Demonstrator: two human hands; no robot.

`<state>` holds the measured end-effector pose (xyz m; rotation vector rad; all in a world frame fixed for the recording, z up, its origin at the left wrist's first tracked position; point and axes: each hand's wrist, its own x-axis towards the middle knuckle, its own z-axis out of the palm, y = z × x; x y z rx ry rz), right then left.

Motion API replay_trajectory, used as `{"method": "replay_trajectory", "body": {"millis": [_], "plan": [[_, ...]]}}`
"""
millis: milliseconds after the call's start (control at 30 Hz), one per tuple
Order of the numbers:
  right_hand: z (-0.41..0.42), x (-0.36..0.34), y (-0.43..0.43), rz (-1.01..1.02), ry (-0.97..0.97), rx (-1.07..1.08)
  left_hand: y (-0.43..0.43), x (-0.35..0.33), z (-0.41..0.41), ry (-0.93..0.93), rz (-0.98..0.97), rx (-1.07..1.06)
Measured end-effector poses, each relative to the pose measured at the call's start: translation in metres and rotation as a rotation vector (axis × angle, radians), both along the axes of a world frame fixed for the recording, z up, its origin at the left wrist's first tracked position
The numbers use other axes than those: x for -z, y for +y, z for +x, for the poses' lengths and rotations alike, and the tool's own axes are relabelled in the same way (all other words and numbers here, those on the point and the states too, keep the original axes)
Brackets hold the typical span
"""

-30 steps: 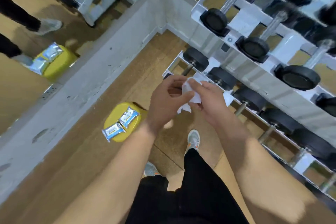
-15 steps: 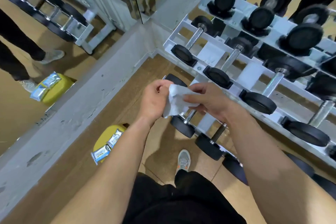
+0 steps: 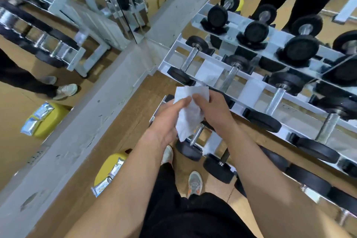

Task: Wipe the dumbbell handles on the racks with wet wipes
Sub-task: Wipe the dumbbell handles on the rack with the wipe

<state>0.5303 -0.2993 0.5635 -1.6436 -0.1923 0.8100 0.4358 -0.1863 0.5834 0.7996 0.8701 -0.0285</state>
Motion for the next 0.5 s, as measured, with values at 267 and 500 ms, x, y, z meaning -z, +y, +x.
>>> {"method": "replay_trajectory", "body": {"millis": [267,500], "plan": [[0.035,-0.007,0.047,-0.01,0.048,0.216,0.07,0.012,0.043,-0.086,-0.207,0.06],[0.059,-0.01,0.101,-0.016,0.055,0.299,0.142,0.03,0.082,-0.011,0.229,0.256]]}}
